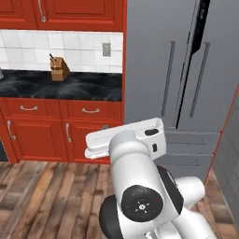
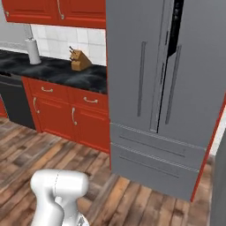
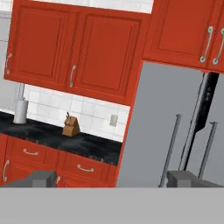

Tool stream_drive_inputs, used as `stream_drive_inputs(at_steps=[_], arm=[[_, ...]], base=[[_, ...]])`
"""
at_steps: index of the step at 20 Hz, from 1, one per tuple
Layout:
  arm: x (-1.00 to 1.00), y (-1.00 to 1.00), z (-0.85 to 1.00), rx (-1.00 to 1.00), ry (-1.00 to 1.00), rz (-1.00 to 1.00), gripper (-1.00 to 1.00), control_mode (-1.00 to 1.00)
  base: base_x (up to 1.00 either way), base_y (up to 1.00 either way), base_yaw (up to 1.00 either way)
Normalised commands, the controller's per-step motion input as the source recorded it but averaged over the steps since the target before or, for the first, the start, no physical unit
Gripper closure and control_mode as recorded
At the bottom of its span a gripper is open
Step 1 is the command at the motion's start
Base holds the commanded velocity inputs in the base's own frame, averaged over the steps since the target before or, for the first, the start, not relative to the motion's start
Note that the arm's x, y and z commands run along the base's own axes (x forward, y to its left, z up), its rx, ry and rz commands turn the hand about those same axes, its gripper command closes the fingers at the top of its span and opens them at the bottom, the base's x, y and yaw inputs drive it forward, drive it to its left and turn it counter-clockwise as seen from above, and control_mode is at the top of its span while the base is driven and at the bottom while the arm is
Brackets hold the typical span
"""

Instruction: Turn on the burner for the pot on the stove. Wait thirty seconds for the pot to heat up. Then add the garlic to the pot.

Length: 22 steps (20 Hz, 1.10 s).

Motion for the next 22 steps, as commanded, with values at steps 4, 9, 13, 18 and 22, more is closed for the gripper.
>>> stream_drive_inputs(at_steps=[4,9,13,18,22], arm=[[0.0,0.0,0.0,0.0,0.0,0.0,-1.0,1.0],[0.0,0.0,0.0,0.0,0.0,0.0,-1.0,1.0],[0.0,0.0,0.0,0.0,0.0,0.0,-1.0,1.0],[0.0,0.0,0.0,0.0,0.0,0.0,-1.0,1.0],[0.0,0.0,0.0,0.0,0.0,0.0,-1.0,1.0]], base=[[0.38,-0.34,0.61],[0.17,-0.02,0.61],[0.19,0.0,0.61],[0.46,0.0,0.59],[0.9,-0.03,0.48]])
